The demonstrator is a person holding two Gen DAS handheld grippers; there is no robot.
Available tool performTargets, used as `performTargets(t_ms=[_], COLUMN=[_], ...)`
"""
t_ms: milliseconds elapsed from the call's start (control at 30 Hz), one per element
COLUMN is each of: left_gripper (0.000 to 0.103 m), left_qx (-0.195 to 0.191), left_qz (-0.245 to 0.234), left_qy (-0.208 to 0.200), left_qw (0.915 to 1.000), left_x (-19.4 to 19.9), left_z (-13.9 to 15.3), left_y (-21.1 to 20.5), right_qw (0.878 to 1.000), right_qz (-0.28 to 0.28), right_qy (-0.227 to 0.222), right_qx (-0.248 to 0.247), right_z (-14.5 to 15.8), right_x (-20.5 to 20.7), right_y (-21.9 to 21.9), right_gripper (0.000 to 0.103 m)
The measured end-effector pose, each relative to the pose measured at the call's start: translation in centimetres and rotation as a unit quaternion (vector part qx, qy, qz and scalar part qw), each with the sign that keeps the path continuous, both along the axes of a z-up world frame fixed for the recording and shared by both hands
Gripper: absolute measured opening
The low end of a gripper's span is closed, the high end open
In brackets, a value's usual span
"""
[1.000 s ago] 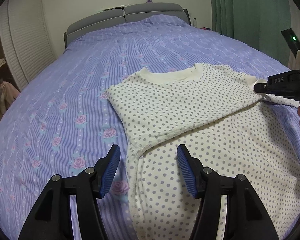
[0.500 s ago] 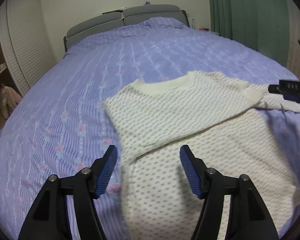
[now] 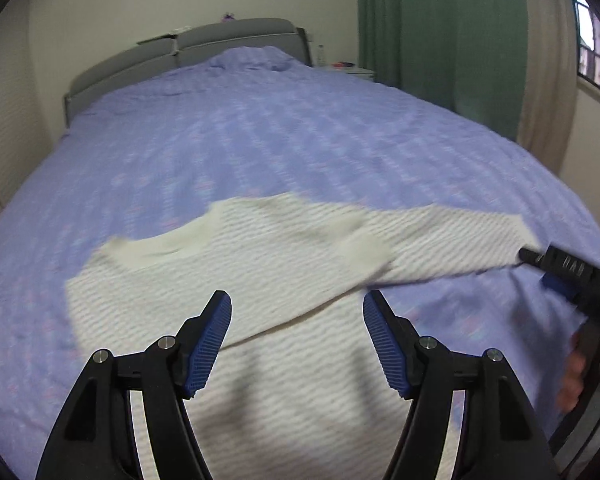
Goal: Fold small clothes
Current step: 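Lift the held sleeve and lay it across the shirt body with the right gripper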
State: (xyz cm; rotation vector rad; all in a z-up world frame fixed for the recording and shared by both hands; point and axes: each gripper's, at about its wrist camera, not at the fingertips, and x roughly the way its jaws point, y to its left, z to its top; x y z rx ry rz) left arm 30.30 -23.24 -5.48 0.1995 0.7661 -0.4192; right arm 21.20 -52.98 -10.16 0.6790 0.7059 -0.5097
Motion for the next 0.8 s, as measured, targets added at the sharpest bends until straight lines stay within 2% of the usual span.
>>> performTargets(t_ms=[133, 267, 367, 467, 533, 567, 633, 700, 800], left_gripper=[0.068, 0.068, 0.068, 0.068, 0.068, 0.068, 0.068, 0.068, 0.068], left_qx=[0.0, 0.008, 0.012, 0.012, 0.014, 0.014, 0.014, 0.016, 0.025], left_qz=[-0.005, -0.01, -0.007, 0.001, 0.004, 0.005, 0.009, 0.014, 0.027], left_qy=[0.006, 0.007, 0.011, 0.015, 0.019, 0.019, 0.018, 0.019, 0.021], left_qw=[1.0, 0.9999, 0.9998, 0.9998, 0.9997, 0.9997, 0.9997, 0.9996, 0.9991], left_x=[0.5, 0.8, 1.1, 1.3, 1.4, 1.3, 1.2, 1.0, 0.9], left_z=[0.2, 0.1, -0.2, -0.5, -0.7, -0.8, -1.0, -1.0, -1.1], left_y=[-2.7, -3.9, -4.4, -4.1, -3.9, -3.8, -3.5, -3.0, -1.6], right_qw=[0.998, 0.995, 0.995, 0.996, 0.997, 0.997, 0.996, 0.995, 0.999], right_qz=[-0.011, -0.021, -0.024, -0.034, -0.038, -0.037, -0.035, -0.032, -0.027], right_qy=[-0.023, -0.055, -0.054, -0.042, -0.035, -0.034, -0.045, -0.051, -0.043], right_qx=[0.062, 0.086, 0.081, 0.065, 0.059, 0.06, 0.071, 0.075, 0.007], right_z=[-2.1, -3.3, -3.6, -3.6, -3.6, -3.6, -3.4, -2.8, -0.1], right_x=[-0.6, -0.6, 0.3, 1.2, 1.5, 1.2, 0.9, 0.6, 0.6], right_y=[-2.1, -3.2, -3.8, -4.2, -4.6, -4.9, -5.2, -5.2, -3.4], right_gripper=[0.071, 0.071, 0.07, 0.057, 0.042, 0.039, 0.026, 0.021, 0.02])
